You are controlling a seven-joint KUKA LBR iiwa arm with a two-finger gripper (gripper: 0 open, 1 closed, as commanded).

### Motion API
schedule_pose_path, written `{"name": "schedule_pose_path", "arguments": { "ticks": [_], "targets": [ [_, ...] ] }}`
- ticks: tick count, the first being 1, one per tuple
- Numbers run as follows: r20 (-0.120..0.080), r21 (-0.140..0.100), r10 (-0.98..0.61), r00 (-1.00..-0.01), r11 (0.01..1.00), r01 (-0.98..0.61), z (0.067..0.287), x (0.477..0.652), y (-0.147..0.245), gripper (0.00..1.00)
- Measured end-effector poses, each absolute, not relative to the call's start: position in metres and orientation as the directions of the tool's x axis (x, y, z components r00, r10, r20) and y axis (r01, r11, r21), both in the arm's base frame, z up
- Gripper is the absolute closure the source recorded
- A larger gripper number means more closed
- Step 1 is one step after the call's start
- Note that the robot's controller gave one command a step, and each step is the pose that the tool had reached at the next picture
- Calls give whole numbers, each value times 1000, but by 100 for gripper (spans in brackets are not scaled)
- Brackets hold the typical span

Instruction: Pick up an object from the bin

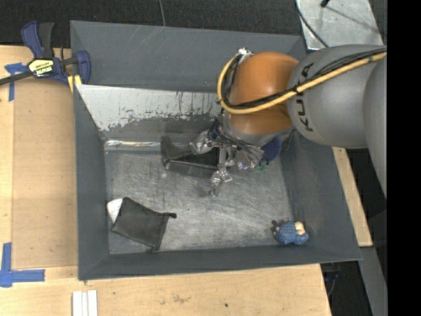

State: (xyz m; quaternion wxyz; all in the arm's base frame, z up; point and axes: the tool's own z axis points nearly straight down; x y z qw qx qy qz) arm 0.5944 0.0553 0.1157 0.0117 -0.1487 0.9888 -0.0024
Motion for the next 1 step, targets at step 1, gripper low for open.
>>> {"name": "schedule_pose_path", "arguments": {
  "ticks": [1],
  "targets": [
    [-8, -1, -138, -990, 990, -138, 108, 628, 29, 0]
  ]
}}
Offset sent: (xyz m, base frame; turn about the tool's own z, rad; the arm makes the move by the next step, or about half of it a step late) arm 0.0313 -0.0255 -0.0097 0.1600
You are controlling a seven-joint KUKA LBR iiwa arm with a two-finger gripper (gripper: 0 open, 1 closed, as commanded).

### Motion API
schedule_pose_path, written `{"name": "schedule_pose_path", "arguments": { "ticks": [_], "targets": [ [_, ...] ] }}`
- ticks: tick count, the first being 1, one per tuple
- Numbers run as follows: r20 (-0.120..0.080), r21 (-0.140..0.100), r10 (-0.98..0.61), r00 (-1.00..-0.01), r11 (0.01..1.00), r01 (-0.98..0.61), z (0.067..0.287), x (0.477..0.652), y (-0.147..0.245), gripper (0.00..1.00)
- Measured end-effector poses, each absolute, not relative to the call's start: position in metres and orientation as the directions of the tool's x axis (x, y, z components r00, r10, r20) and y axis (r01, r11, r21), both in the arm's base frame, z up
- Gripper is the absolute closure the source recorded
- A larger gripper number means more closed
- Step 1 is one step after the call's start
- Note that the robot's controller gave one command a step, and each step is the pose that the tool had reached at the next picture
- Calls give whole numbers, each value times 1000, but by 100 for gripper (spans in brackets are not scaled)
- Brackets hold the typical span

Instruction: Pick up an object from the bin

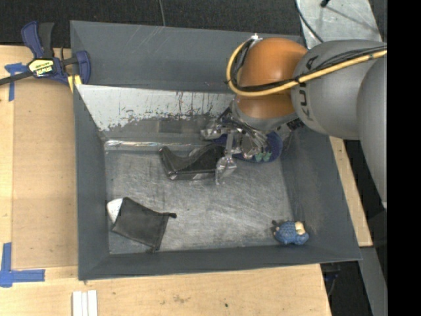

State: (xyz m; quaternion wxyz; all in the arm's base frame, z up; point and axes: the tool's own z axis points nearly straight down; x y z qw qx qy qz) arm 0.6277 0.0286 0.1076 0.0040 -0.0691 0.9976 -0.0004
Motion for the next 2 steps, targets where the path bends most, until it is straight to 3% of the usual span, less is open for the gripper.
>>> {"name": "schedule_pose_path", "arguments": {
  "ticks": [1, 2],
  "targets": [
    [-2, -1, -138, -990, 990, -138, 106, 626, 29, 100],
    [-4, -1, -95, -996, 996, -95, 236, 626, 28, 100]
  ]
}}
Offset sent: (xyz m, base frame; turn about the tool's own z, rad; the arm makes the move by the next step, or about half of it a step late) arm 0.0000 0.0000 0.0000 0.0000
